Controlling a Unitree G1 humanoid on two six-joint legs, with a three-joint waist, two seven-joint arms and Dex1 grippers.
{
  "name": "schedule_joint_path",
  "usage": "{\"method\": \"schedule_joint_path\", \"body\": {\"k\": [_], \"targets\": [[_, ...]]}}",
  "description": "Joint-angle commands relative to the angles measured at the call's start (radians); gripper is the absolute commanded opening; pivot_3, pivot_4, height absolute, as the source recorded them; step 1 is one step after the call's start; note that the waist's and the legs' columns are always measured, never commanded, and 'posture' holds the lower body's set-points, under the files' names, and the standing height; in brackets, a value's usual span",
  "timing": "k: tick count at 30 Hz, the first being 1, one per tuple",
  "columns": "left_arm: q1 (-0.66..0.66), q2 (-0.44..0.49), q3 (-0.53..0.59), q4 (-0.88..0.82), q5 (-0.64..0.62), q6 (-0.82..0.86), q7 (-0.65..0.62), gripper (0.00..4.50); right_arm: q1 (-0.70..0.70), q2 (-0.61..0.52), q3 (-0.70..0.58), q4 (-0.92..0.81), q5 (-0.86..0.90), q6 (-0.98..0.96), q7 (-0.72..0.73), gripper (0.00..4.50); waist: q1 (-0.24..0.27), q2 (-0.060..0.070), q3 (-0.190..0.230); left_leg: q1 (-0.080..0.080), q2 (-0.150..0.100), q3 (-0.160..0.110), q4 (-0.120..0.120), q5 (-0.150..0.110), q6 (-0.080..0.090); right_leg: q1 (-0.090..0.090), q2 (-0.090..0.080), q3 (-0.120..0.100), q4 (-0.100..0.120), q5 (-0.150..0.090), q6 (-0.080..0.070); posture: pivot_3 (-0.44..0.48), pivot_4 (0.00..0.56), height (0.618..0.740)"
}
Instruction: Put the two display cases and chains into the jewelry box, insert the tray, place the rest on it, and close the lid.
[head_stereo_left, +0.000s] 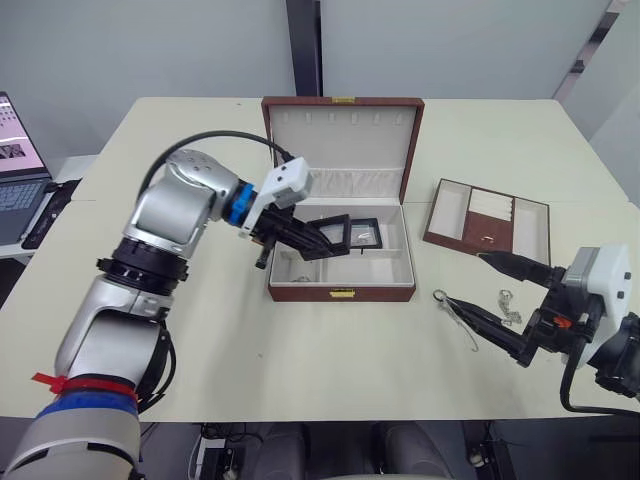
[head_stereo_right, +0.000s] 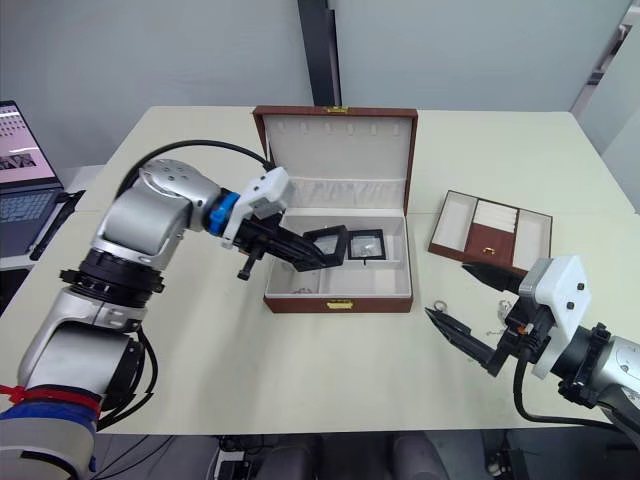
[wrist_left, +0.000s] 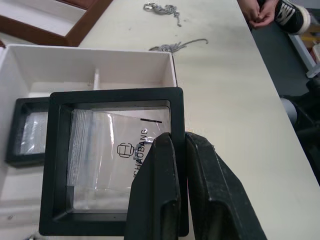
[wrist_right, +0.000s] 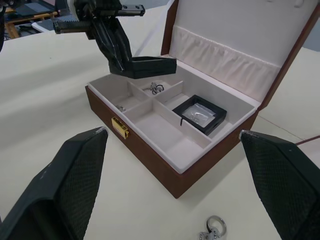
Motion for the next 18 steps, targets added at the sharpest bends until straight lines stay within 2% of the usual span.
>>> {"method": "schedule_joint_path", "body": {"k": [1, 8, 18], "targets": [[0.002, -0.032, -0.008, -0.021, 0.003, -0.021, 0.017, 0.03, 0.013, 0.006, -0.039, -0.043, 0.005, -0.025, -0.017, 4.5, 0.0, 0.0, 0.0, 0.0, 0.0, 0.0, 0.0, 0.0, 0.0, 0.0, 0.0, 0.0, 0.0, 0.0, 0.0, 0.0, 0.15, 0.74], [0.027, -0.104, -0.034, 0.056, 0.065, -0.114, 0.084, 0.03, 0.061, 0.014, -0.065, -0.064, 0.007, -0.034, -0.034, 4.5, 0.001, 0.0, 0.0, 0.0, 0.0, 0.0, 0.0, 0.0, 0.0, 0.0, 0.0, 0.001, 0.0, 0.0, 0.0, 0.0, 0.15, 0.74], [0.055, -0.137, -0.04, 0.05, 0.079, -0.104, 0.103, 0.03, 0.072, 0.006, -0.07, -0.062, 0.009, -0.037, -0.038, 4.5, 0.001, 0.0, 0.0, 0.0, 0.0, 0.001, 0.0, 0.0, 0.0, 0.0, 0.001, 0.001, 0.0, 0.0, 0.0, 0.0, 0.15, 0.74]]}}
